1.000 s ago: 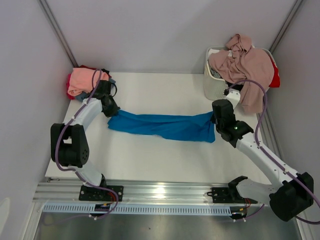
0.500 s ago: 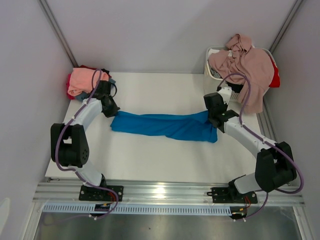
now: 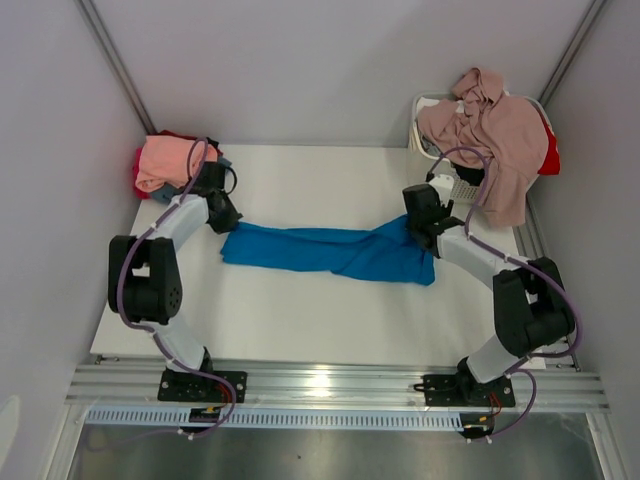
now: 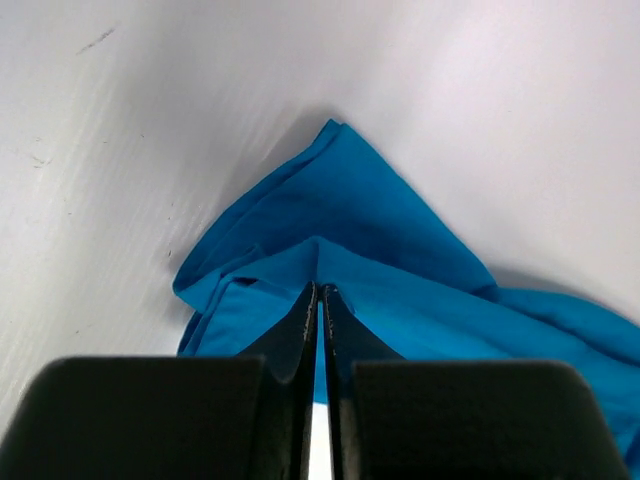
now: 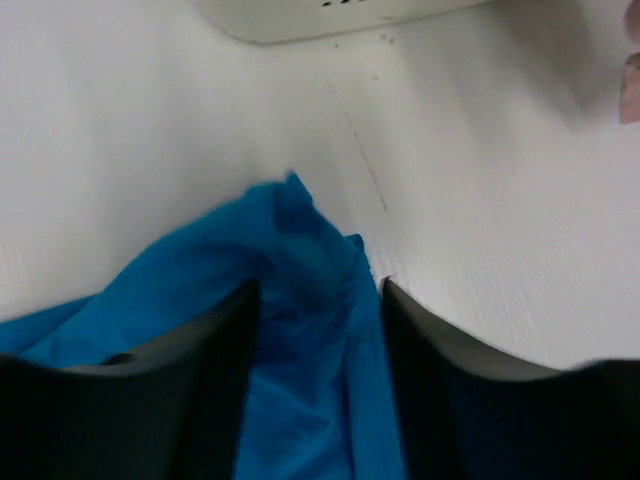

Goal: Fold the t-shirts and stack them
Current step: Fold the other side of the tshirt into a rectangle

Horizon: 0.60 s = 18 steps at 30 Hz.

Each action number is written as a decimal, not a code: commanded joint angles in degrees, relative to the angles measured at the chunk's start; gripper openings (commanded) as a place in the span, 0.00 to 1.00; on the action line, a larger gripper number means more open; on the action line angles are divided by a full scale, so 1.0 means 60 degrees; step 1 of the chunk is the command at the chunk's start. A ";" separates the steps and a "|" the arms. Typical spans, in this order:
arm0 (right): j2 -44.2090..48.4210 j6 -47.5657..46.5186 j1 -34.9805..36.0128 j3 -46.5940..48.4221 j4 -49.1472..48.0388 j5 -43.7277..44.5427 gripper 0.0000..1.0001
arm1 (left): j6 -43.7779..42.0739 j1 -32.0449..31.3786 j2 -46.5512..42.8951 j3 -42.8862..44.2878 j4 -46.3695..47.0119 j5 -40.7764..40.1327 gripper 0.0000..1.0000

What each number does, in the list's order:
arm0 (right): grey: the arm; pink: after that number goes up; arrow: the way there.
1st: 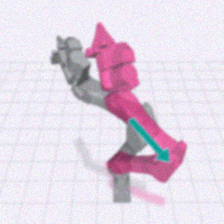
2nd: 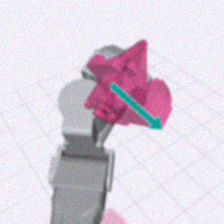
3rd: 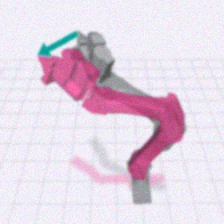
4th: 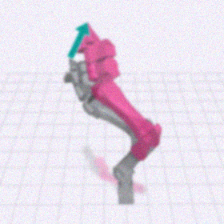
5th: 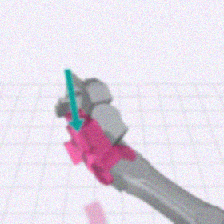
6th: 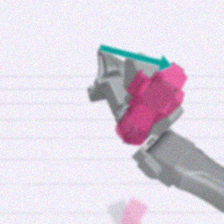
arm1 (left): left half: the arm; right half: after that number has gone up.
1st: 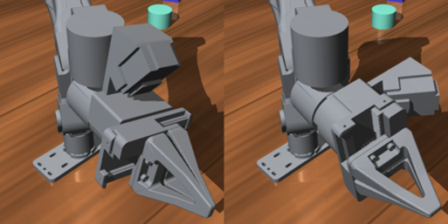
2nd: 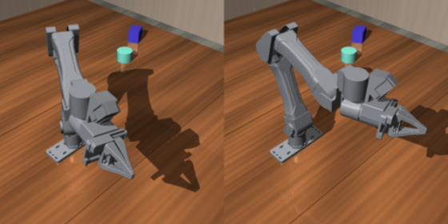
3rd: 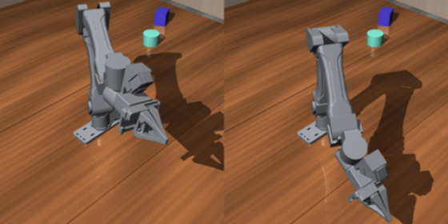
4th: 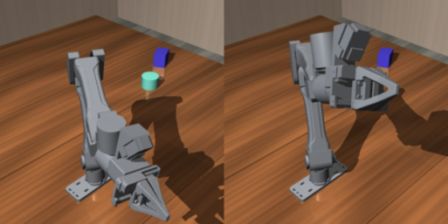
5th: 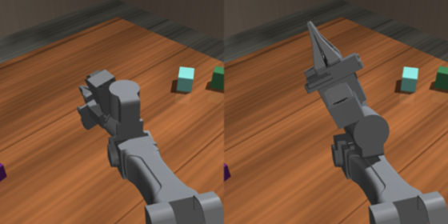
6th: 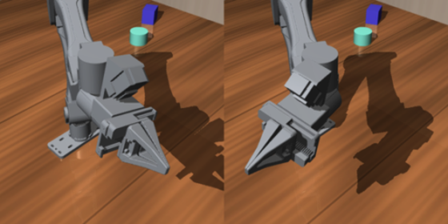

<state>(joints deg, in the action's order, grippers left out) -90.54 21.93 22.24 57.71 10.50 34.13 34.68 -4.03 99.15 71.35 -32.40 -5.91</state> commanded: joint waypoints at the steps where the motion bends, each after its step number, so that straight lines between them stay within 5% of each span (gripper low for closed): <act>1: 0.0017 0.0153 -0.0015 0.0050 -0.0695 -0.0443 0.71 | 0.0124 0.0115 0.0203 0.0150 0.0506 0.0135 0.06; 4: 0.0339 0.0051 -0.0015 -0.0287 -0.0945 -0.0764 0.92 | 0.0109 0.0145 -0.0031 -0.0099 0.0858 0.0443 0.15; 6: 0.0544 -0.0110 -0.0030 -0.0346 -0.0828 -0.1029 0.96 | 0.0109 0.0159 -0.0134 -0.0027 0.0801 0.0487 0.30; 11: 0.1159 0.0195 0.0014 -0.0917 -0.0770 -0.2330 0.98 | 0.0358 0.0057 -0.0980 -0.0741 0.1368 0.1348 0.46; 18: 0.1789 0.0752 0.0789 -0.1796 -0.0243 -0.2319 0.97 | 0.0446 -0.0967 -0.1190 -0.1492 0.1651 0.1644 0.51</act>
<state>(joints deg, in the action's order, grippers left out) -81.97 23.99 25.19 47.99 8.29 21.28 36.27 -7.25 92.73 62.54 -25.30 1.76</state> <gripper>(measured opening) 0.970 0.507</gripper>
